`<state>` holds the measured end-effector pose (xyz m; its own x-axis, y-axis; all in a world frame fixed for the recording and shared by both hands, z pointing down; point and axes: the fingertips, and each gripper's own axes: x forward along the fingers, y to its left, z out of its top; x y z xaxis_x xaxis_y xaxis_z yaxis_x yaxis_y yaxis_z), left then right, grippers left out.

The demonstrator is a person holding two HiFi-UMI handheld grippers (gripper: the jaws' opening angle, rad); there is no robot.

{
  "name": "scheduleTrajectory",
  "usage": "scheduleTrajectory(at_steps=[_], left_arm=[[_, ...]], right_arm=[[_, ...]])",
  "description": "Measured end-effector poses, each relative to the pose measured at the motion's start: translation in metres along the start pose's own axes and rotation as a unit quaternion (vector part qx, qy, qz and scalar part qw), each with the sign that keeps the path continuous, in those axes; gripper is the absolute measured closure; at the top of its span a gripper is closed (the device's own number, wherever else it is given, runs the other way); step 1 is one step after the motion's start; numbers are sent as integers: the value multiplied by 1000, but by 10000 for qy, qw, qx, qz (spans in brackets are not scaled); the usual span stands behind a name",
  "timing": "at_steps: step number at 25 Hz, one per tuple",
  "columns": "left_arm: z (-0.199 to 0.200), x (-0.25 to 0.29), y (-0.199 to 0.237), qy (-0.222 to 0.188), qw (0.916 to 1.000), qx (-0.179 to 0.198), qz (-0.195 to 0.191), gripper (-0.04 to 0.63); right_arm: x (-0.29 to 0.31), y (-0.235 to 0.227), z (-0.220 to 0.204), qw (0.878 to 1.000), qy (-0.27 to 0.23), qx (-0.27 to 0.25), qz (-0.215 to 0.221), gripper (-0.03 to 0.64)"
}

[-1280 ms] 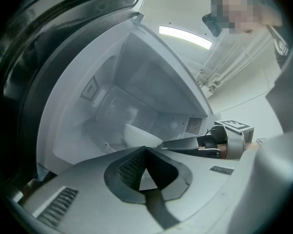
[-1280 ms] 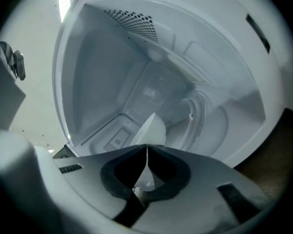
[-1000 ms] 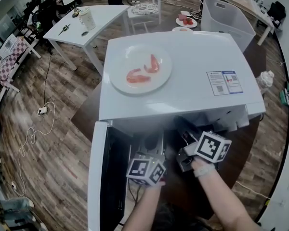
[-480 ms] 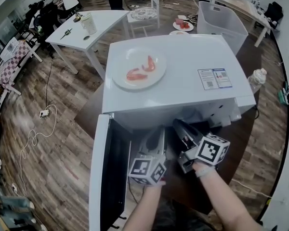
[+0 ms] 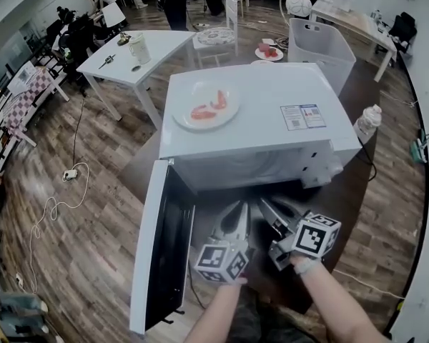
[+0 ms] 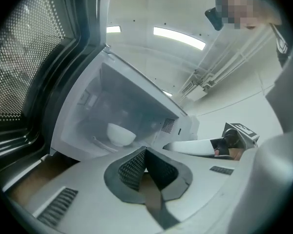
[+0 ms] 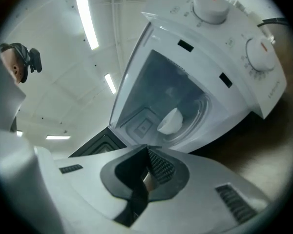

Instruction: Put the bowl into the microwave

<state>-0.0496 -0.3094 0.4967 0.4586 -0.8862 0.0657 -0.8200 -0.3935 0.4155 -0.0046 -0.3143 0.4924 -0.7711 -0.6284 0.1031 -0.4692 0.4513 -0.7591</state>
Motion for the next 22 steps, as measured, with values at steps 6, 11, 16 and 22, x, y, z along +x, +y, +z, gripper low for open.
scheduleTrajectory(at_steps=[6,11,16,22], left_arm=[[-1,-28,-11,40,9999,99,66,583],[1,-48,-22,8,9999,83,103,583],[3,-66,-33,-35,9999,24,108,583],[2,-84,-51,5,9999,107,89,583]], right_arm=[[-21,20,-22,9984,404,-384,0,617],[-38,33,-30,9977,478,-488,-15,617],[-56,46,-37,9960,549,-707,-25,617],[-76,57,-45,9948,618,-806,-48,617]])
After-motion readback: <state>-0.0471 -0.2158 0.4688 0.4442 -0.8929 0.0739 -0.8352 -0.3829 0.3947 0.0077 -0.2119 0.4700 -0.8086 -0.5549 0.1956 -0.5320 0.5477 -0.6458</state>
